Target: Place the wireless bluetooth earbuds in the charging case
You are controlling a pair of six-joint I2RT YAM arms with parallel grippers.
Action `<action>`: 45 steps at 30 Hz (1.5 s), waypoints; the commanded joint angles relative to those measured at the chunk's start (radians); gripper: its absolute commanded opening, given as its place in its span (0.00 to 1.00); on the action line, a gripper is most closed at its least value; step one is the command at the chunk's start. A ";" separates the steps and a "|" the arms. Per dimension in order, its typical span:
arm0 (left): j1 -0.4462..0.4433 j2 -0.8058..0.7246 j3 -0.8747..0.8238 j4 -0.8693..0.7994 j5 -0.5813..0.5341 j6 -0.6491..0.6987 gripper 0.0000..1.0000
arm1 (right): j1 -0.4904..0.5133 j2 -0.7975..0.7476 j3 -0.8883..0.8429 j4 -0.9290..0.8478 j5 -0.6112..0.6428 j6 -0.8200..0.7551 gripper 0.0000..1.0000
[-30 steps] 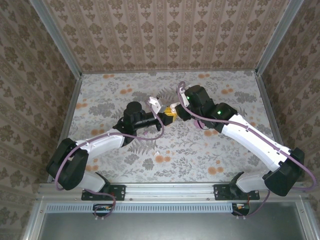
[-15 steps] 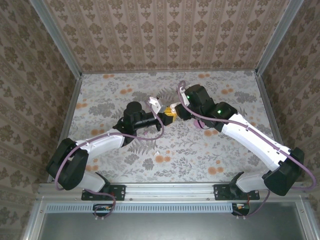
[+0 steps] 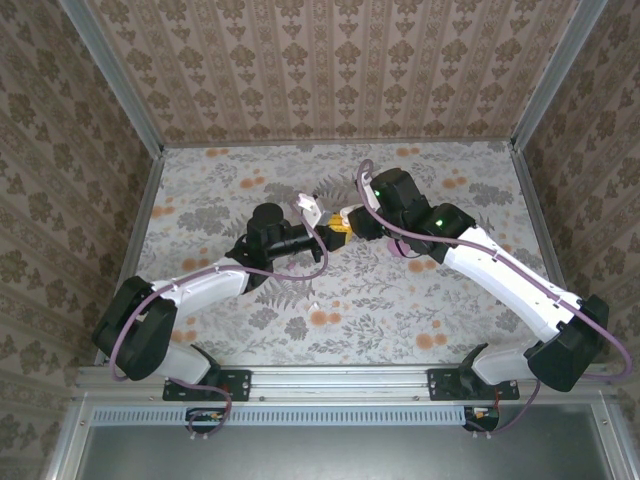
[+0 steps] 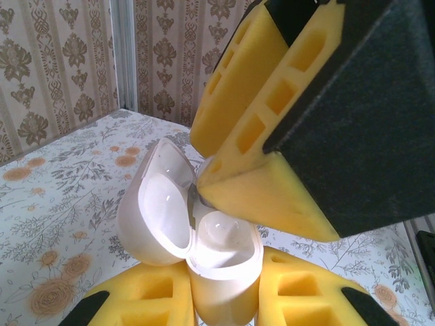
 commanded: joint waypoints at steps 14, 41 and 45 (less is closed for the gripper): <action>-0.001 -0.030 0.000 0.082 0.006 0.003 0.03 | -0.043 -0.038 0.003 0.003 -0.136 0.116 0.59; 0.000 -0.083 -0.017 0.020 -0.051 0.053 0.03 | -0.195 -0.174 -0.077 0.068 -0.134 0.314 0.63; 0.014 -0.146 -0.067 0.014 -0.137 0.080 0.03 | -0.280 -0.217 -0.150 0.068 -0.200 0.352 0.61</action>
